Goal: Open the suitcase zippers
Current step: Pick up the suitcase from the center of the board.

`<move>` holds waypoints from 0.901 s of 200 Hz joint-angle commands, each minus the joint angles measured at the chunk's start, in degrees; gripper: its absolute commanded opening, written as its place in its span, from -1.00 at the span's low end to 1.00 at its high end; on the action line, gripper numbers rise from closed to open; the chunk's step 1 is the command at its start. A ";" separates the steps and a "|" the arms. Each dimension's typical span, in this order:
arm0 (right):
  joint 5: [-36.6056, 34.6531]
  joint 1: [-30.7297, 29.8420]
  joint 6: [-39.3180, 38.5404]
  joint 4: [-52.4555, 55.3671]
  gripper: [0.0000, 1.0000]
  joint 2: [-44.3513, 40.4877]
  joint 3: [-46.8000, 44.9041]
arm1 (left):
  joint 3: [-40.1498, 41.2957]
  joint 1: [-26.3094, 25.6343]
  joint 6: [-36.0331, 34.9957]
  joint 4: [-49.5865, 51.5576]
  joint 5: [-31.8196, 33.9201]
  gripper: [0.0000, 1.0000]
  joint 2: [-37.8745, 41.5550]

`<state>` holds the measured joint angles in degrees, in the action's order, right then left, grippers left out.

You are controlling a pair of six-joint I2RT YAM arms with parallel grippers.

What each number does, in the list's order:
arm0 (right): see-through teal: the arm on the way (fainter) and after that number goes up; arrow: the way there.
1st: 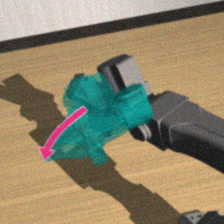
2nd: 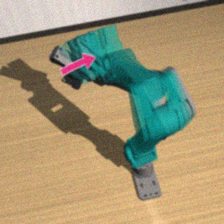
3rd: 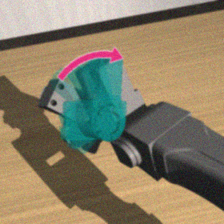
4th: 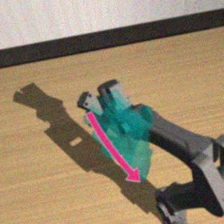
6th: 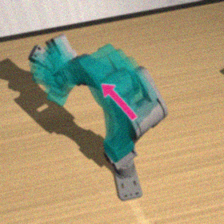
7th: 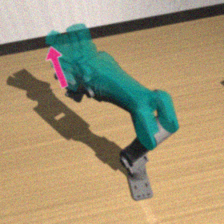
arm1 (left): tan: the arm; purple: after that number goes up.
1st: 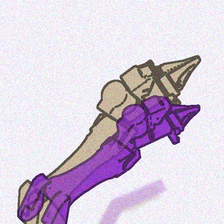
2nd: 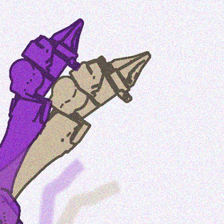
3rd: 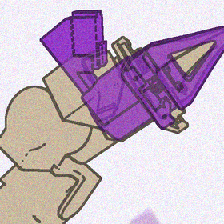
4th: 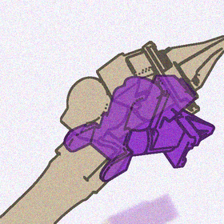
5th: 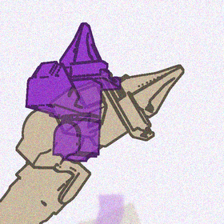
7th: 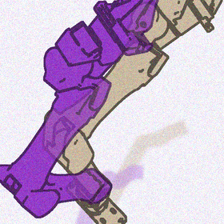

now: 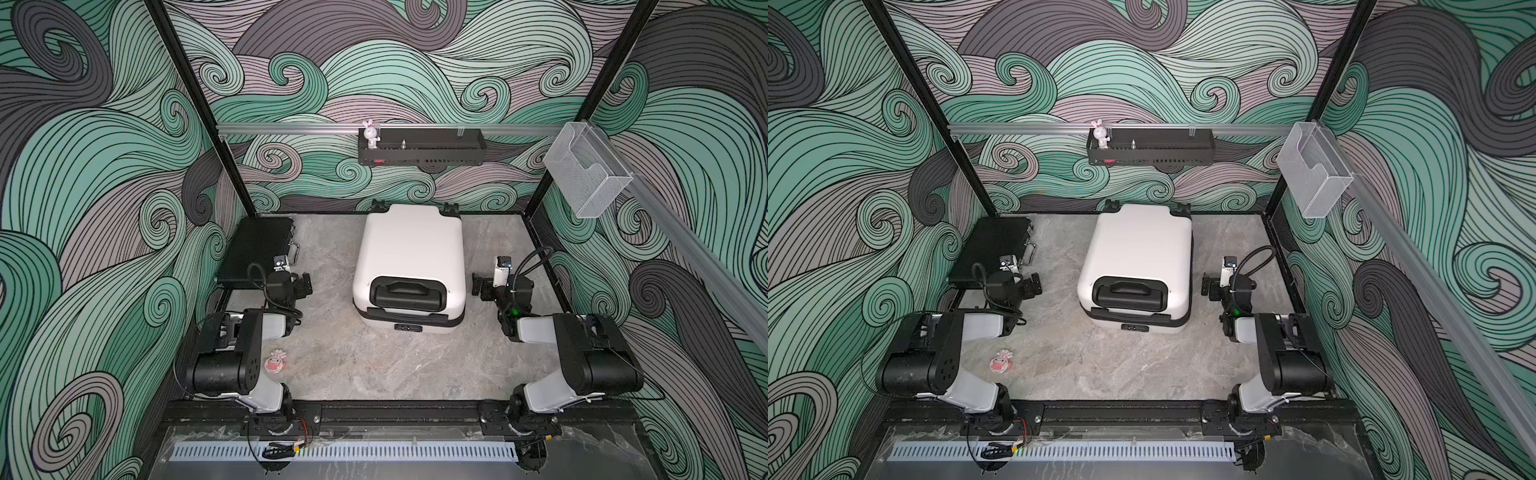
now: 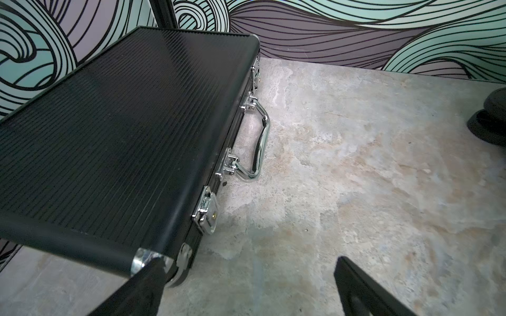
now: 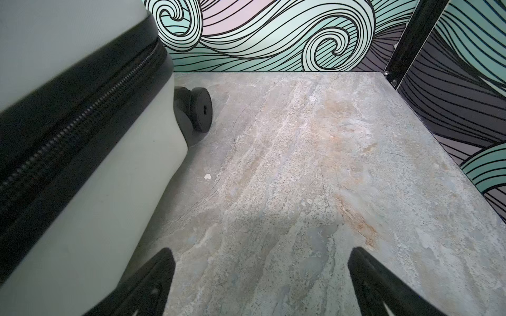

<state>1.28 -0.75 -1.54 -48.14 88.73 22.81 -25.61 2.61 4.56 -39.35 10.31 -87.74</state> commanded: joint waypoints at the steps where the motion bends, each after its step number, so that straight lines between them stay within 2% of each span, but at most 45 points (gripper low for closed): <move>1: -0.68 -0.17 -0.57 0.15 0.99 -0.55 0.69 | -0.94 -0.04 0.07 0.79 0.41 0.97 0.52; 141: -0.47 -0.05 -0.39 0.08 0.99 -0.57 0.65 | -0.85 0.02 0.06 0.90 0.41 0.97 0.56; 155: -0.51 -0.08 -0.48 -0.65 0.99 -0.90 0.30 | -0.41 0.02 -1.20 0.25 -1.82 0.97 1.63; 168: 0.11 -0.26 -0.93 -0.28 0.99 -3.49 -0.32 | -1.47 -0.21 -4.43 4.40 -7.18 0.97 4.98; 180: 1.21 -0.43 -1.18 6.49 0.99 -8.27 0.79 | -4.68 -1.06 -4.29 13.31 -7.22 0.97 8.88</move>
<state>1.39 -0.75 -1.65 -47.22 87.35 22.74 -25.71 2.55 2.83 -36.42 7.51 -85.76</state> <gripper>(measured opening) 0.992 0.986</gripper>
